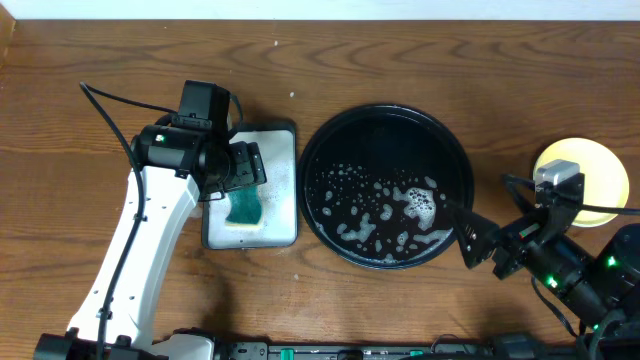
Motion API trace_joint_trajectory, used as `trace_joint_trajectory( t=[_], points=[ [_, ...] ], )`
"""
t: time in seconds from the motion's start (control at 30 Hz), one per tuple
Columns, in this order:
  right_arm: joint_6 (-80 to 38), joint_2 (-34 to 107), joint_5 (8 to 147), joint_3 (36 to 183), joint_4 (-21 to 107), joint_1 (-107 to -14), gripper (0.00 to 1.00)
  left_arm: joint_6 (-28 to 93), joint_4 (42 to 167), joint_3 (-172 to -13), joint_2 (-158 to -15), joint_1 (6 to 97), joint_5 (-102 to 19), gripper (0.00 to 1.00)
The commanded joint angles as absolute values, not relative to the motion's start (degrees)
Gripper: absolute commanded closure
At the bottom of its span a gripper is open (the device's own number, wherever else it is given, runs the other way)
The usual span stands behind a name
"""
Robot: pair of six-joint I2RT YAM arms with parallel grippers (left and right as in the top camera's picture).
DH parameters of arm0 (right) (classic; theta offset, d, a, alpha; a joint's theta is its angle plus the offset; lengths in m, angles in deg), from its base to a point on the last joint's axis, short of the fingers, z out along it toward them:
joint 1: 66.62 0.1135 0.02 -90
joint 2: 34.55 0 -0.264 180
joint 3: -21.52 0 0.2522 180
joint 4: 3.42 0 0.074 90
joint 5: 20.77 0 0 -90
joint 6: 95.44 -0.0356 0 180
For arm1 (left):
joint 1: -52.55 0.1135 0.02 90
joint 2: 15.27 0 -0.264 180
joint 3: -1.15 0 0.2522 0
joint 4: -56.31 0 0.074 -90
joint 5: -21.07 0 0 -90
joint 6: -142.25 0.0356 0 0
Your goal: Clean dirty plates on tray and stack at the side
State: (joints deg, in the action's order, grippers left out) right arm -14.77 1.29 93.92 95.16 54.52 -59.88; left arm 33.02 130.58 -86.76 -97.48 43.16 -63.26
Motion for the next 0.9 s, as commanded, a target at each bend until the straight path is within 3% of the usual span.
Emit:
trace_joint_trajectory(
  t=[0.0,0.27,0.5,0.77,0.87],
  points=[
    [-10.5,-1.3,75.8,88.6,51.9,-59.1,0.01,33.6,130.9,-87.2,-97.3,43.3,-63.5,0.17],
    [-10.7,-18.9,72.7,60.6,36.0,-59.2,0.01,33.6,130.9,-87.2,-97.3,43.3,-63.5,0.17],
    [-11.8,-33.4,72.7,45.5,22.3,-60.4,0.01,33.6,130.9,-87.2,-97.3,43.3,-63.5,0.17],
    [-11.8,-34.3,72.7,35.4,5.1,-61.1,0.01,33.6,130.9,-87.2,-97.3,43.3,-63.5,0.16],
    [-11.8,-34.3,72.5,35.6,5.9,-61.0,0.01,33.6,130.9,-87.2,-97.3,43.3,-63.5,0.17]
  ],
)
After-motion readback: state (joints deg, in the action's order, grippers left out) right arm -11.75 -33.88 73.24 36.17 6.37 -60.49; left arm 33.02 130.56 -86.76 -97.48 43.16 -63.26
